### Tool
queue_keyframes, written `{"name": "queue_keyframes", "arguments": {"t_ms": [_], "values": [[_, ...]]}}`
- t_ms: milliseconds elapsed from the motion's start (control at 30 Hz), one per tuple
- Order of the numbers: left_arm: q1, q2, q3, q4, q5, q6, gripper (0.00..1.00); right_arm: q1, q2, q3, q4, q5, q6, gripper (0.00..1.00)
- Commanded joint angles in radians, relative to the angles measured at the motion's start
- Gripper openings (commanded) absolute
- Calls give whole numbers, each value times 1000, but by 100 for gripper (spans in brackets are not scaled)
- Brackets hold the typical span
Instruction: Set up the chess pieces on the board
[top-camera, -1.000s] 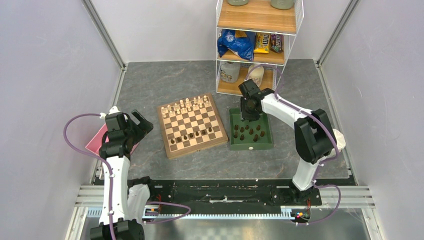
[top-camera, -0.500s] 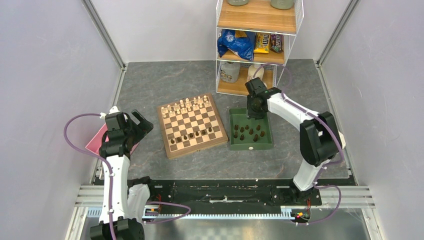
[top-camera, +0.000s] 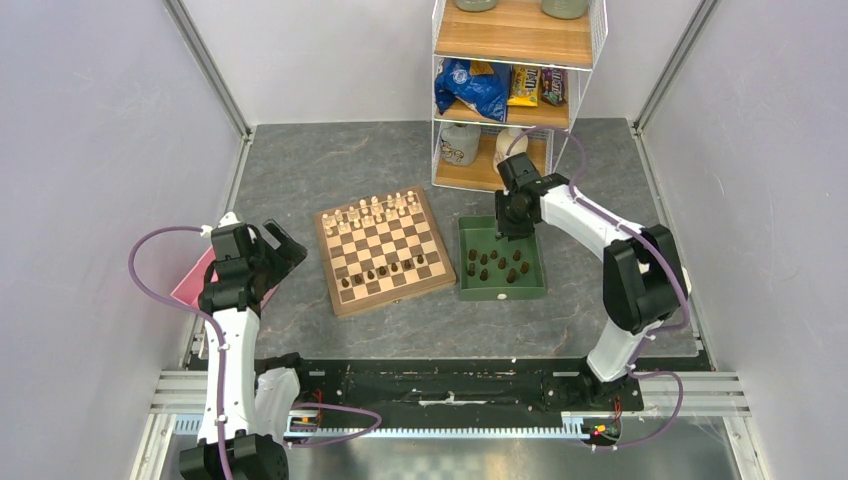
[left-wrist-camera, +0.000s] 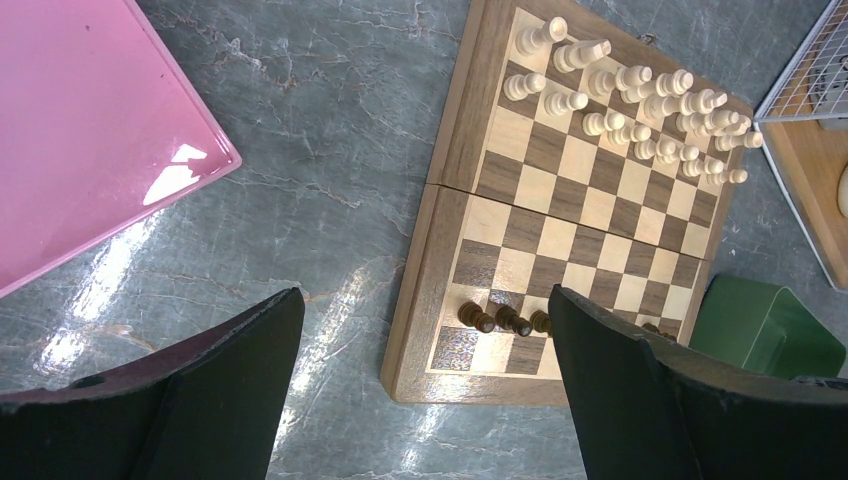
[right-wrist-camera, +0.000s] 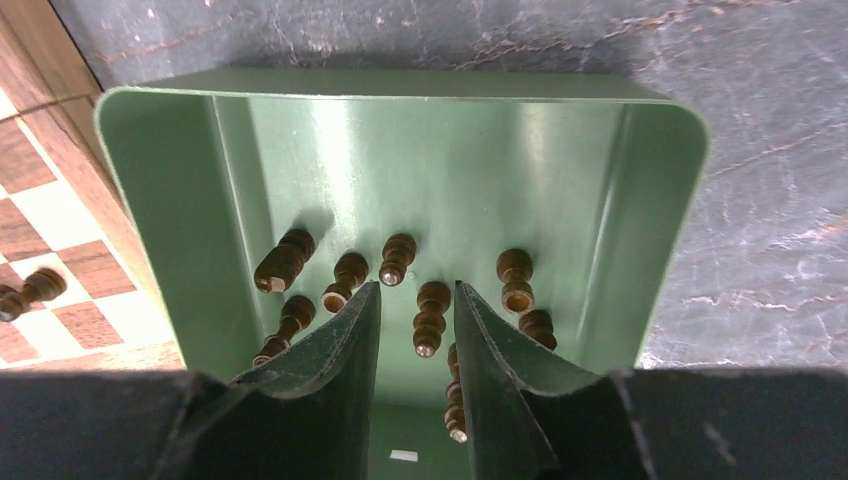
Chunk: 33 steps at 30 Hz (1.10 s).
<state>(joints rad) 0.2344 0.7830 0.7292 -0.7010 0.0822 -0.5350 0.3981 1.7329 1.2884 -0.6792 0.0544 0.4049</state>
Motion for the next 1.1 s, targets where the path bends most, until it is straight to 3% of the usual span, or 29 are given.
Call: {"name": "queue_keyframes", "arguments": {"t_ms": [0, 1067], "values": [[8, -5, -1, 24, 19, -13, 99, 17, 47, 23, -15, -51, -43, 40], [15, -10, -2, 26, 21, -14, 99, 42, 157, 68, -29, -87, -67, 33]]}}
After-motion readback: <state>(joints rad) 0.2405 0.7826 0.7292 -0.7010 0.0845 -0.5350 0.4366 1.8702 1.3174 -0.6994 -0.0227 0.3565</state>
